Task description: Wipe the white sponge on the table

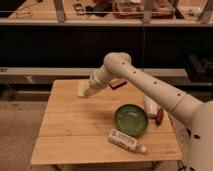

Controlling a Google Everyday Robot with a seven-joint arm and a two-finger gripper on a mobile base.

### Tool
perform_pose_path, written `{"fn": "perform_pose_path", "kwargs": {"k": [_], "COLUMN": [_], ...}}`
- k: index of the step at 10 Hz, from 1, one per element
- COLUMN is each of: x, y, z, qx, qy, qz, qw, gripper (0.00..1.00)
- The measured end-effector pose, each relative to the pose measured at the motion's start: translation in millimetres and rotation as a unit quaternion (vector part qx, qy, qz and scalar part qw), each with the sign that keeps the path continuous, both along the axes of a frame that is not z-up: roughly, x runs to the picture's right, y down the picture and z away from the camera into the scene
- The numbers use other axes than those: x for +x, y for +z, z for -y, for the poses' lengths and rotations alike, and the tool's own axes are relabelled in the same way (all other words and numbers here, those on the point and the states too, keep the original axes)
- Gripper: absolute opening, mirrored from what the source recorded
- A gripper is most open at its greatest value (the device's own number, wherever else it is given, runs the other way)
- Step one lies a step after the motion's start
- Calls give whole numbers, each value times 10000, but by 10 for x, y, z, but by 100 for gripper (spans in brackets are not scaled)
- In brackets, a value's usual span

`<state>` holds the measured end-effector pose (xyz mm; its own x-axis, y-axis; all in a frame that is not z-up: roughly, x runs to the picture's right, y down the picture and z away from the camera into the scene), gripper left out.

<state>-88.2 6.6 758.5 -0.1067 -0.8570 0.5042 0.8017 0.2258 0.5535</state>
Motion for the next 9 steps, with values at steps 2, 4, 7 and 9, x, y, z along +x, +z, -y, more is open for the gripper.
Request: {"fn": "perform_pose_path", "kwargs": {"k": [2,4,7,9], "x": [-108,-286,-658,-622], "y": [27,42,279,394], "z": [-178,-453,-1336,-1622], "qx": [-71,-146,-287,-346], "qy": [-176,-367,-888,-1041], "qz": [48,117,-80,-351], "qw": [9998,9992,9956,9933], "gripper": [0,0,0,0]}}
